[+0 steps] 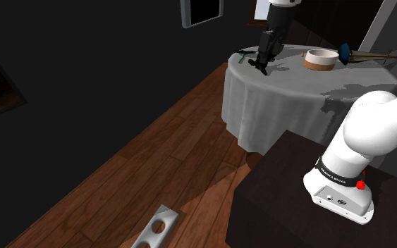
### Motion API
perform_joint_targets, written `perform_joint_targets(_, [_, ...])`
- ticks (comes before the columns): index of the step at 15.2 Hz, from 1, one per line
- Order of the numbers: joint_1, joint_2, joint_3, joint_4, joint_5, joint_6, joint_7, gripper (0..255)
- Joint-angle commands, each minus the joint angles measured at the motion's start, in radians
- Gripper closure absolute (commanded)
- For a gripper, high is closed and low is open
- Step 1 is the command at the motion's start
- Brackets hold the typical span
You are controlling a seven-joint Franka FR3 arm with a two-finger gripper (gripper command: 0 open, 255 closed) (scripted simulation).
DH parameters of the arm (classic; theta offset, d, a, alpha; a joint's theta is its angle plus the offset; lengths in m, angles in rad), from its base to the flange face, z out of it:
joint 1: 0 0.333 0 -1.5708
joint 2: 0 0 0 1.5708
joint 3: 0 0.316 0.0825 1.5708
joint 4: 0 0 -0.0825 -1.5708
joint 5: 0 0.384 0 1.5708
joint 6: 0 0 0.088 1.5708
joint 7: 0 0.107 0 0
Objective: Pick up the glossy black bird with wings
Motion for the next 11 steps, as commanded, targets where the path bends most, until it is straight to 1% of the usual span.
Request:
perform_joint_targets(1, [0.0, 0.0, 0.0, 0.0, 0.0, 0.0, 0.0, 0])
perform_joint_targets(6, [-0.037, 0.093, -0.089, 0.02, -0.062, 0.079, -0.095, 0])
perform_joint_targets(11, [-0.067, 0.209, -0.177, 0.07, -0.107, 0.156, -0.186, 0])
